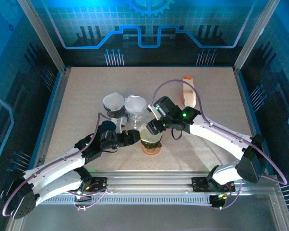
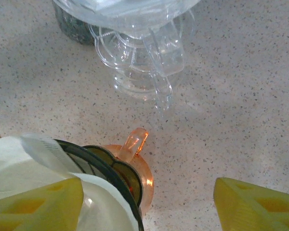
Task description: Place the coffee filter in the dripper
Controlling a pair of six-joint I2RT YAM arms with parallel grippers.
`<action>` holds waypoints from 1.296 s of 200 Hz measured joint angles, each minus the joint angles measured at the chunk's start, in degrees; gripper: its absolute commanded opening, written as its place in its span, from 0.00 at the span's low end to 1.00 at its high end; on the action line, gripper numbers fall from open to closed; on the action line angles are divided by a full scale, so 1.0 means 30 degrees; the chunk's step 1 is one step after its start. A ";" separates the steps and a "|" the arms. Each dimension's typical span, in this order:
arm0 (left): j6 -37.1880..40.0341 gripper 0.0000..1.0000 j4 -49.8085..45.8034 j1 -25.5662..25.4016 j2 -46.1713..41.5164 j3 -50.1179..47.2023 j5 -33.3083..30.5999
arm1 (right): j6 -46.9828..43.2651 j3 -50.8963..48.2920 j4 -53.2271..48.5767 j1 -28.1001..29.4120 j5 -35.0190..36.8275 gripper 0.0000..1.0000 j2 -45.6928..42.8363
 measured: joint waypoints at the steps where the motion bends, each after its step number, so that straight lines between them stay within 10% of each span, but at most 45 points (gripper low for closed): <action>1: 0.0000 0.55 0.0000 0.0000 0.0000 0.0000 0.0007 | -0.0007 0.0000 -0.0007 0.0000 0.0000 0.72 0.0015; 259: 0.0000 0.55 0.0000 0.0007 -0.0007 -0.0007 0.0000 | 0.1647 -0.3381 0.1137 0.1989 0.1610 0.74 -0.4728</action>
